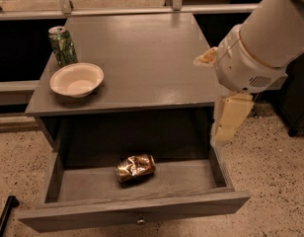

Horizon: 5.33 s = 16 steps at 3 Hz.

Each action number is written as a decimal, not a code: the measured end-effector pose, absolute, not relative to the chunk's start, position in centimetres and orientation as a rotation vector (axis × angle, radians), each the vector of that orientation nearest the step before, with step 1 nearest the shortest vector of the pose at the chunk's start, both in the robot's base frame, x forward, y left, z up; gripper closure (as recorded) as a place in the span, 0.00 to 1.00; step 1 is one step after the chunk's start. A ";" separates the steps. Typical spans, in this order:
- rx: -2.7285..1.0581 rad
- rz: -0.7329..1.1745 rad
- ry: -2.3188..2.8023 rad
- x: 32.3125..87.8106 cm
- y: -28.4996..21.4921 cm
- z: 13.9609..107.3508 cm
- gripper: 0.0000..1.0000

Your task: Pick orange can from top drawer and place on counter

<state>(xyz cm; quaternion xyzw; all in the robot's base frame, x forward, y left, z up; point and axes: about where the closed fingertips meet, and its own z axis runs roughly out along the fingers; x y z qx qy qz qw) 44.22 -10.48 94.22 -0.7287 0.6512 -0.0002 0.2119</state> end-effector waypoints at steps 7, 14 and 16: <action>-2.588 0.050 1.250 47.5 3.7 67.3 0.14; -2.418 0.082 1.220 48.3 3.0 75.6 0.92; -2.376 -0.056 1.302 49.7 0.0 85.3 0.90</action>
Offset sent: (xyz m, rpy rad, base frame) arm 0.0366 0.0828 -0.1284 -0.2187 0.0208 0.4171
